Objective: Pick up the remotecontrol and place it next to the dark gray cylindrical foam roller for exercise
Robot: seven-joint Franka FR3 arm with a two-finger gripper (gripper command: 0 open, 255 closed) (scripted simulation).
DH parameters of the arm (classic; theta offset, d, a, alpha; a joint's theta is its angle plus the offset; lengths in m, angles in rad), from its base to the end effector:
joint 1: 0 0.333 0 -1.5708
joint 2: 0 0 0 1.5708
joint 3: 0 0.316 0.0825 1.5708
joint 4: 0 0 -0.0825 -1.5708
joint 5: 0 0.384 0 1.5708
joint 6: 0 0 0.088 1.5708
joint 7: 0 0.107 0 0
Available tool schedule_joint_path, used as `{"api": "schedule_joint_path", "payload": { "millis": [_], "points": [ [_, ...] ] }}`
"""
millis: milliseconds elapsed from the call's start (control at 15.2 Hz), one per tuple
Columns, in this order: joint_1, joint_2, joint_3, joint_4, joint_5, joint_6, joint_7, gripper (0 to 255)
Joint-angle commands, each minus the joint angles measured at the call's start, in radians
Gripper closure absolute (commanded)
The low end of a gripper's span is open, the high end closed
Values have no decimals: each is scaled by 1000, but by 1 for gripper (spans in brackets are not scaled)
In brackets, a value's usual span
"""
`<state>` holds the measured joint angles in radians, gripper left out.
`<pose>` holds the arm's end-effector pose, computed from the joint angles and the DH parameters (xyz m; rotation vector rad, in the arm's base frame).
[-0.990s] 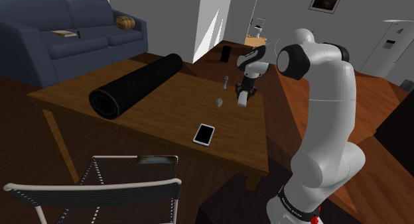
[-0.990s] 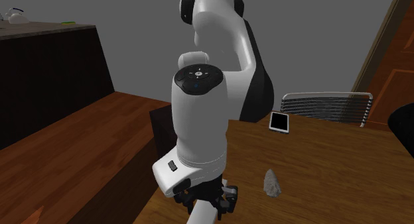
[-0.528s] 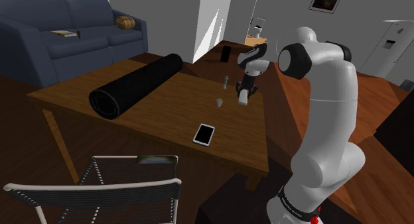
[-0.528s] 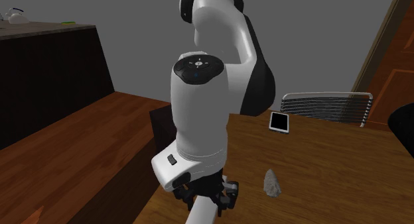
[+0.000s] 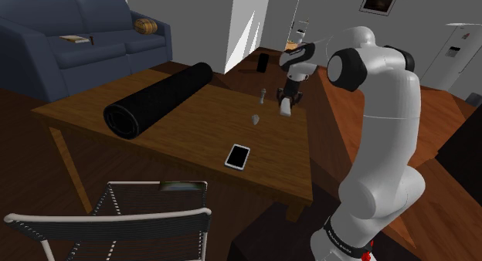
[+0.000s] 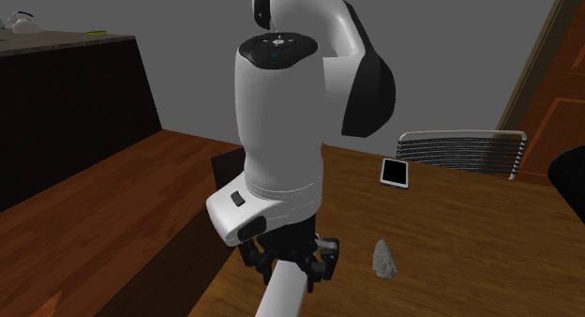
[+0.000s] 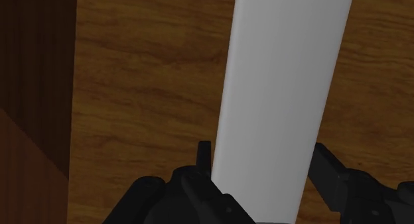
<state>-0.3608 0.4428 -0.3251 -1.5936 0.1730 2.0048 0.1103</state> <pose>0.5449 -0.3971 0.3874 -2.8495 1.2740 0.0009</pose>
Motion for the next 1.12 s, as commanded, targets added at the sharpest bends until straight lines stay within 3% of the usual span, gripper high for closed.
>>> {"api": "schedule_joint_path", "payload": {
  "millis": [0,1056],
  "points": [
    [3,-14,-2,10,-5,-23,5,255],
    [-3,-50,-11,175,-23,-221,22,255]
  ]
}}
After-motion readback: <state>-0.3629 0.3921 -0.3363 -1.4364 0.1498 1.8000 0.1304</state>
